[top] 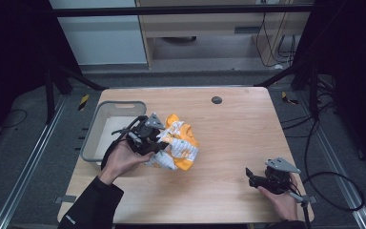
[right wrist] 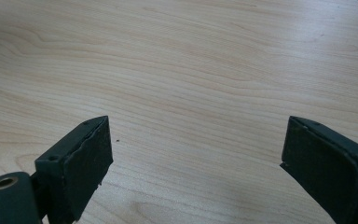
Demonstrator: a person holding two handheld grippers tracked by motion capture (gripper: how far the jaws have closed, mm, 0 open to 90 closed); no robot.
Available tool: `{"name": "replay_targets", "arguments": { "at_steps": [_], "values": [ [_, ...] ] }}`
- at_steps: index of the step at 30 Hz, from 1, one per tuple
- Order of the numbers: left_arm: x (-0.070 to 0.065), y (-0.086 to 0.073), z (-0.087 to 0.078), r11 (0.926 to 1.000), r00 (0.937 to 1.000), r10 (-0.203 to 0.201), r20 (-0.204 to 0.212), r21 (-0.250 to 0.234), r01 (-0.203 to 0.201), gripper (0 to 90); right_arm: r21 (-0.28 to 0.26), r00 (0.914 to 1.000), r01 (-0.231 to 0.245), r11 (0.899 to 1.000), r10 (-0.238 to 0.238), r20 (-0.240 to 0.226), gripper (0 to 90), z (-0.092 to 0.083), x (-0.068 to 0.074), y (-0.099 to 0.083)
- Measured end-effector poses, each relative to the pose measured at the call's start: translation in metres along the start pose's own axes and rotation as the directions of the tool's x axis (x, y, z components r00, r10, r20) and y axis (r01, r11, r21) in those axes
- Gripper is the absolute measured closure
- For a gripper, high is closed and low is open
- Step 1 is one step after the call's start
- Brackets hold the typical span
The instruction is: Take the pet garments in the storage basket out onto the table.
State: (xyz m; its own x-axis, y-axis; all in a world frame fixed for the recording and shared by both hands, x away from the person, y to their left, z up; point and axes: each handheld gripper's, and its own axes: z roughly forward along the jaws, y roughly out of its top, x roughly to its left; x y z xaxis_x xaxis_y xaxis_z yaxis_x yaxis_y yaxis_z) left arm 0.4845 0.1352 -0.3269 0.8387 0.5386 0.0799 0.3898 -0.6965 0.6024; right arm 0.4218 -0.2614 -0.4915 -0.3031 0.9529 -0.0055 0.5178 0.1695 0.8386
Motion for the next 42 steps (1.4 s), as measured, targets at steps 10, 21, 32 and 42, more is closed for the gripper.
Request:
{"name": "replay_targets", "arguments": {
  "at_steps": [10,21,32,42],
  "values": [
    [-0.008,-0.003,0.023,0.9997,0.9994,0.008,0.035,0.023,-0.009,79.7,0.0,1.0,0.005,1.0,-0.005,0.006,8.5,0.0,0.0,0.0],
    [-0.018,-0.009,0.048,0.9972,0.9973,0.025,0.069,0.069,-0.029,79.7,-0.003,0.9999,0.009,1.0,-0.009,0.012,8.4,0.0,0.0,0.0],
    [-0.03,-0.009,0.071,0.9907,0.9938,0.059,0.094,0.116,-0.07,79.7,-0.005,0.9998,0.013,1.0,-0.013,0.013,8.3,0.0,-0.001,0.0],
    [-0.037,-0.012,0.086,0.9876,0.9901,0.074,0.119,0.129,-0.09,79.5,-0.004,0.9998,0.012,1.0,-0.012,0.013,8.3,0.0,-0.001,0.0]
  ]
}}
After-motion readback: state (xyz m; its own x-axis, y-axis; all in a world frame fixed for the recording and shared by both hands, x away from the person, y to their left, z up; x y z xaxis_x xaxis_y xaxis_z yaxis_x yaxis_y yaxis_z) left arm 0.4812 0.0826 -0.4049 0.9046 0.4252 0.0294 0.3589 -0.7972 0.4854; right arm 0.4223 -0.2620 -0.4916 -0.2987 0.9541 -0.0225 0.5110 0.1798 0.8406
